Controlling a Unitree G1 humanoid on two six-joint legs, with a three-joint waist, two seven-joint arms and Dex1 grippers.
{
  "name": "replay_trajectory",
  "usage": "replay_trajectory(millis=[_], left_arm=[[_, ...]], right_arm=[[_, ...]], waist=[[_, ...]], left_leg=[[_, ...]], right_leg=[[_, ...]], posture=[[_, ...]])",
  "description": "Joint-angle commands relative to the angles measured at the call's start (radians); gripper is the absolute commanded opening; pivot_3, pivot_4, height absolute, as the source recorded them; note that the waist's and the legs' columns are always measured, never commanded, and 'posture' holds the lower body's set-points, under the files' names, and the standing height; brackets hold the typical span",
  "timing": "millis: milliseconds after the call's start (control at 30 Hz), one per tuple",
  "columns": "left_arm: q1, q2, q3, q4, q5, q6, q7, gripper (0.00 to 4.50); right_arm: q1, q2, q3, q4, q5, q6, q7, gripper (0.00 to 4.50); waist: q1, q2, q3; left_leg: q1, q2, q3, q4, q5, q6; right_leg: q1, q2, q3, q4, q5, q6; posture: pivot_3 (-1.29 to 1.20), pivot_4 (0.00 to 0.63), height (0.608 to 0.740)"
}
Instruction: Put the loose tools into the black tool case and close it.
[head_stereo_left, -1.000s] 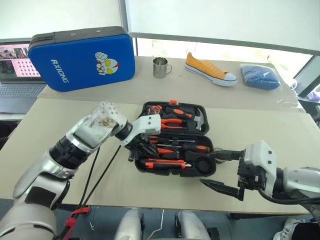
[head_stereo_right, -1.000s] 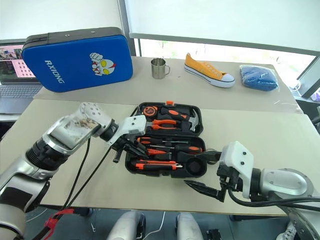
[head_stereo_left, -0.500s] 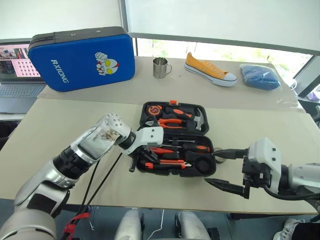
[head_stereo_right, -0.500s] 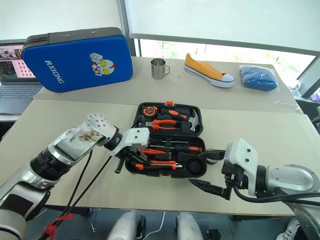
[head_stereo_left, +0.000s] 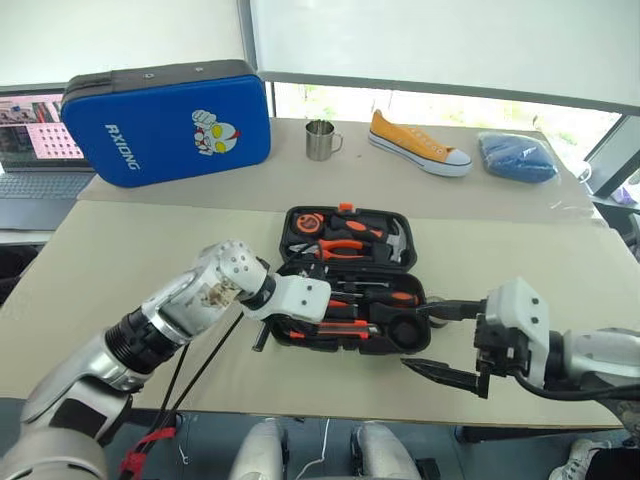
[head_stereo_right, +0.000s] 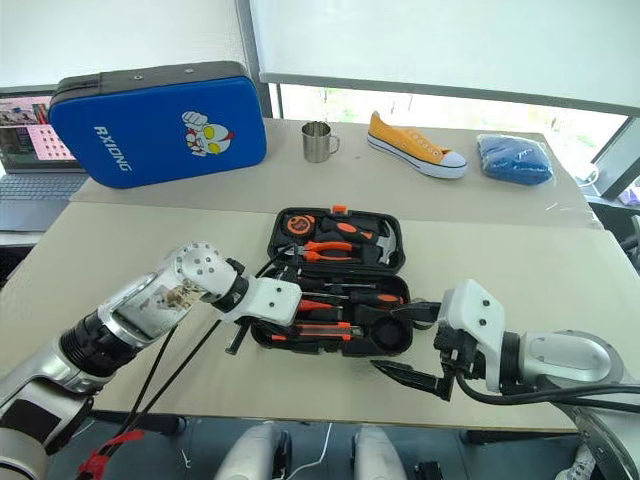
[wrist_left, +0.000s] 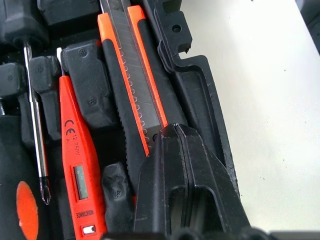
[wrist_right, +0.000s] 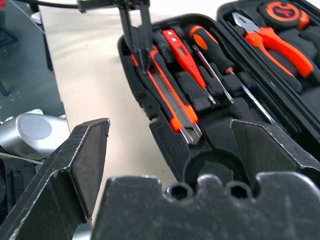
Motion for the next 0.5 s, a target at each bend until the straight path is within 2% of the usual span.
replay_trajectory(millis=[33,100,233,367,500], left_arm=[[0.015,-0.04,0.061,0.035,-0.042,0.046,0.017,0.04],[0.013,-0.063,0.151,0.038,-0.105,0.049,0.029,0.04],[-0.023,-0.114,0.384,0.07,-0.299,0.19,0.062,0.04],[-0.069,-0.109,0.533,0.068,-0.464,0.346,0.061,1.09],[-0.054,-0.063,0.623,-0.01,-0.581,0.348,0.006,2.62]], right_arm=[[0.009,0.01,-0.035,-0.013,-0.008,-0.006,-0.018,4.5],[0.034,0.022,-0.06,-0.013,-0.015,-0.01,-0.032,4.5],[0.148,0.063,-0.178,0.027,-0.043,-0.027,-0.027,4.5],[0.28,0.075,-0.348,0.13,-0.077,-0.065,0.069,4.5],[0.393,0.051,-0.495,0.28,-0.124,-0.146,0.239,4.5]], waist=[[0.004,0.0,0.0],[0.004,0.0,0.0],[0.001,0.0,0.0],[-0.004,0.0,0.0],[-0.006,0.0,0.0]], left_leg=[[0.0,0.0,0.0,0.0,0.0,0.0],[-0.002,0.0,0.0,0.001,0.0,0.0],[-0.006,0.0,-0.005,0.001,0.0,0.0],[-0.006,-0.001,-0.006,0.001,0.0,0.0],[-0.004,-0.001,-0.005,0.0,0.0,0.0]], right_leg=[[0.0,0.0,0.0,0.0,0.0,0.0],[-0.001,-0.001,0.0,0.001,0.0,0.0],[-0.005,0.0,0.0,0.001,0.0,0.0],[-0.005,0.0,0.0,0.001,0.0,0.001],[-0.003,0.0,0.0,0.001,-0.001,0.001]], posture=[[0.0,0.15,0.739],[0.0,0.15,0.739],[0.0,0.15,0.739],[0.0,0.15,0.739],[0.0,0.15,0.739]])
